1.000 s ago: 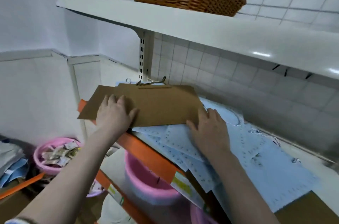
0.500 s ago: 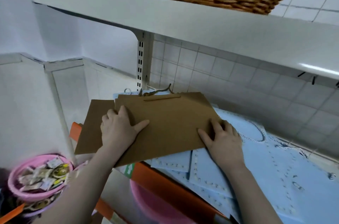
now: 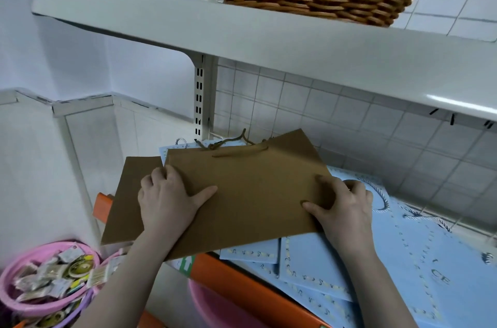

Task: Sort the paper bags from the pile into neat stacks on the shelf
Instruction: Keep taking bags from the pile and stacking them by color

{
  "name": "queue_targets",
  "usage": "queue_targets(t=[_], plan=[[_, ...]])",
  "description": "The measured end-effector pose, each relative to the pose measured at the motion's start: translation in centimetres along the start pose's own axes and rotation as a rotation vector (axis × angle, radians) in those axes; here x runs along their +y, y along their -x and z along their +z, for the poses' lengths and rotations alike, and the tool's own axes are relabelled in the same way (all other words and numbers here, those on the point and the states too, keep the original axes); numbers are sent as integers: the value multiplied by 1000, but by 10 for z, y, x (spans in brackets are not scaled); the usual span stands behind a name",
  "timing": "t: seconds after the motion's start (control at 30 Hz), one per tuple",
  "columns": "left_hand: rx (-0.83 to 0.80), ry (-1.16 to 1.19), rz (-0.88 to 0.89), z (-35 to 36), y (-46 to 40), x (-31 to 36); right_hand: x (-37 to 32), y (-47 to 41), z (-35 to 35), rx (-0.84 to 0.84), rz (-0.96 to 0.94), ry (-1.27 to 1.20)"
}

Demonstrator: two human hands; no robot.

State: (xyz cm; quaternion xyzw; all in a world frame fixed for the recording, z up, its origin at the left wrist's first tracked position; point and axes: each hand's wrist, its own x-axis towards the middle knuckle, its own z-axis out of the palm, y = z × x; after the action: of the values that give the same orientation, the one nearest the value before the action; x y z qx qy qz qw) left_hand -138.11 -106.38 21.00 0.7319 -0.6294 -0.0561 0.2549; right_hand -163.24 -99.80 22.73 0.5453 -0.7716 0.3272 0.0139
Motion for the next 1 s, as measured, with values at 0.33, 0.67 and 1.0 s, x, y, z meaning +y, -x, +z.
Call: queue_targets(t=[0.33, 0.67, 1.0], plan=[[-74, 87, -135, -4, -11, -2, 5, 5, 5, 80, -42, -55], [125, 412, 14, -9, 0, -2, -2, 5, -4, -46, 154, 24], [197, 331, 3, -39, 40, 29, 0, 25, -57, -48, 119, 182]])
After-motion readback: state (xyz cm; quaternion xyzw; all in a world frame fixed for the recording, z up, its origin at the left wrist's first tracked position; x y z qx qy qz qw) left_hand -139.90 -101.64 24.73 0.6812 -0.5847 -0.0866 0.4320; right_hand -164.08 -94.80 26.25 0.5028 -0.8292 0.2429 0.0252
